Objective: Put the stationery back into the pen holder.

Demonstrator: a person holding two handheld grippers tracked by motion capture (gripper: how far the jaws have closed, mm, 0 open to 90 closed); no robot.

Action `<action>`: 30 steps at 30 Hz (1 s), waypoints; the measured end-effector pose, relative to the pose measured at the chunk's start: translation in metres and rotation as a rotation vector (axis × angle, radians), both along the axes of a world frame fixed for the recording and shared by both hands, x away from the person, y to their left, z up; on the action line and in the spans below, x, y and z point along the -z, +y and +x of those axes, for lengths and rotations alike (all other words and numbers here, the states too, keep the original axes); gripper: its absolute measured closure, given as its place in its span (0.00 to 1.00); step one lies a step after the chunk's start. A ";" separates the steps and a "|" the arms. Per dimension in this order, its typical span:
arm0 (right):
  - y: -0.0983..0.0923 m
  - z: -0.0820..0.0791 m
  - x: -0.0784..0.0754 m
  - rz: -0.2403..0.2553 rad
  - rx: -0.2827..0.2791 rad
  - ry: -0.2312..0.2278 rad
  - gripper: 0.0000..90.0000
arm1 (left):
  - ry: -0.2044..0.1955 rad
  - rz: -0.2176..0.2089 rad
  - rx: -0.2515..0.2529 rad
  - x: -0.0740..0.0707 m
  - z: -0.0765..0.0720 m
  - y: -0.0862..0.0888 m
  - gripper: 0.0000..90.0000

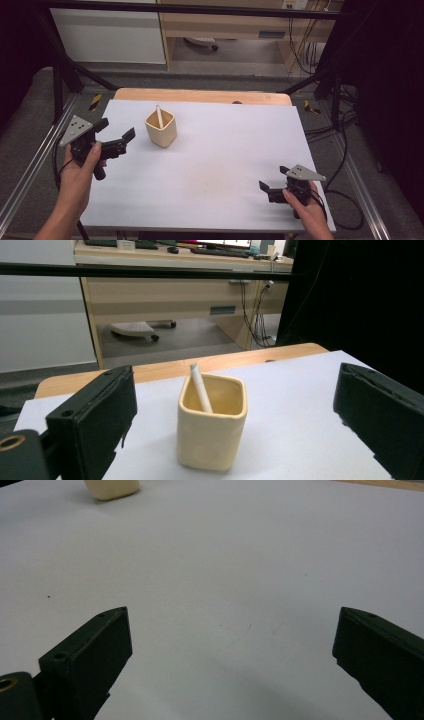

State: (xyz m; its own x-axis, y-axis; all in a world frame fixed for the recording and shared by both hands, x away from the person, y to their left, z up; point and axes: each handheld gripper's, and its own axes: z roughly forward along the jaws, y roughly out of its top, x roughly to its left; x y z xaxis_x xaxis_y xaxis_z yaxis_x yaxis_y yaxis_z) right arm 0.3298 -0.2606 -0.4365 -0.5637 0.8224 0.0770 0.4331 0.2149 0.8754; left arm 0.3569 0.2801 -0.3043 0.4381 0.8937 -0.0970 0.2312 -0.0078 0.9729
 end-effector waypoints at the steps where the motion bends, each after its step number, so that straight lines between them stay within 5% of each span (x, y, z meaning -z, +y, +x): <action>1: 0.000 0.000 0.000 0.000 0.000 0.001 0.04 | 0.001 -0.003 -0.002 0.001 -0.001 0.001 0.04; 30: -0.001 0.000 0.002 -0.007 -0.003 0.005 0.04 | 0.048 0.009 -0.003 0.047 -0.033 0.006 0.05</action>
State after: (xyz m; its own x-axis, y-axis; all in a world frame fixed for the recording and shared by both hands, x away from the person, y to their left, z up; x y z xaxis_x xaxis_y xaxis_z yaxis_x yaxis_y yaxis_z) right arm 0.3302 -0.2613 -0.4380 -0.5654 0.8215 0.0743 0.4373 0.2221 0.8715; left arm 0.3244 0.2863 -0.3513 0.4305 0.8959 -0.1096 0.2772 -0.0156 0.9607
